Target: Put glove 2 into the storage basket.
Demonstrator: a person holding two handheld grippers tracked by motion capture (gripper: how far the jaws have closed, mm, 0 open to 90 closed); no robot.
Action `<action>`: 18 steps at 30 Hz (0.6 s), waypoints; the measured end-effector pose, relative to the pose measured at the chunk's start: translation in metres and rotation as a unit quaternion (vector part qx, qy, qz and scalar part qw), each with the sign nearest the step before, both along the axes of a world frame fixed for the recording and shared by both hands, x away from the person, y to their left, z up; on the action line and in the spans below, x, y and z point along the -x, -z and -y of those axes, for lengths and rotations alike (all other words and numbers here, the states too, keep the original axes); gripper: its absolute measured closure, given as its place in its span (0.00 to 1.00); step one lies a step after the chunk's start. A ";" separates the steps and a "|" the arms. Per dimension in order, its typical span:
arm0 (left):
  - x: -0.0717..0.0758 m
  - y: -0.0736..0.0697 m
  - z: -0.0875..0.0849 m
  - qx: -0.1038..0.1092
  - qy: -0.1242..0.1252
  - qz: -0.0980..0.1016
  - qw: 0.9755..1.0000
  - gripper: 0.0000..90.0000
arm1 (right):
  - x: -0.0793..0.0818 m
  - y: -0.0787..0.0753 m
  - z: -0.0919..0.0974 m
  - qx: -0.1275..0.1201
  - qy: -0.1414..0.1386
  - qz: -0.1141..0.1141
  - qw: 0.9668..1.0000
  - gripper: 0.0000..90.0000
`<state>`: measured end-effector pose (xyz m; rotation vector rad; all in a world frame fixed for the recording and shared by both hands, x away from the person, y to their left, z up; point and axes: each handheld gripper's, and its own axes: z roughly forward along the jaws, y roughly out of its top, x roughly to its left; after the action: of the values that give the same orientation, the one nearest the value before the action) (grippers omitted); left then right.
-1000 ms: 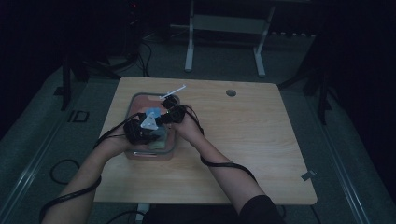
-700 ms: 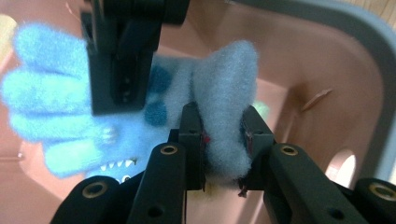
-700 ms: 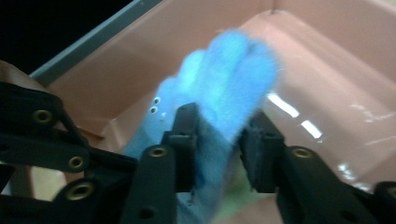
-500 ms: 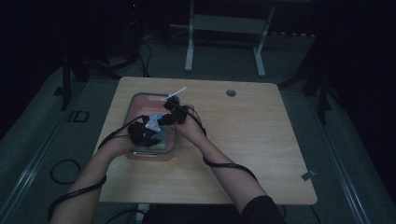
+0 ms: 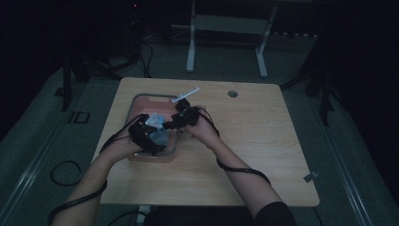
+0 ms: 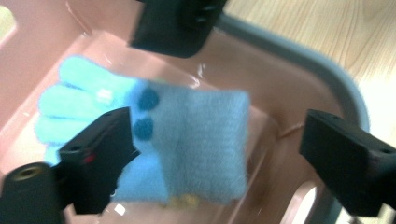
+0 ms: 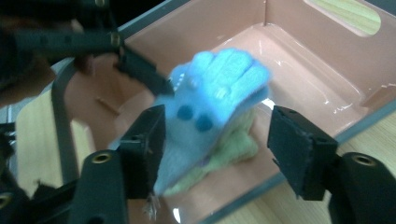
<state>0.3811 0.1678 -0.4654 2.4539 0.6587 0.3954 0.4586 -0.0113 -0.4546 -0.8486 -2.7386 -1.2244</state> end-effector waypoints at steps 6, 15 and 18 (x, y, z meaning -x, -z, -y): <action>0.007 -0.010 0.007 0.045 -0.012 0.017 0.999 0.02 | 0.007 -0.003 0.015 -0.005 -0.021 0.005 1.000 0.28; 0.015 -0.013 0.030 0.052 0.004 0.018 0.998 0.02 | 0.010 0.000 0.036 -0.005 -0.020 0.024 1.000 0.23; 0.016 -0.013 0.036 0.053 0.008 0.018 0.998 0.02 | 0.012 0.001 0.044 -0.001 -0.020 0.028 0.999 0.22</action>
<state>0.3655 0.1319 -0.4525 2.3453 0.6289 0.3876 0.4471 -0.0548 -0.4554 -0.7675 -2.7834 -1.2621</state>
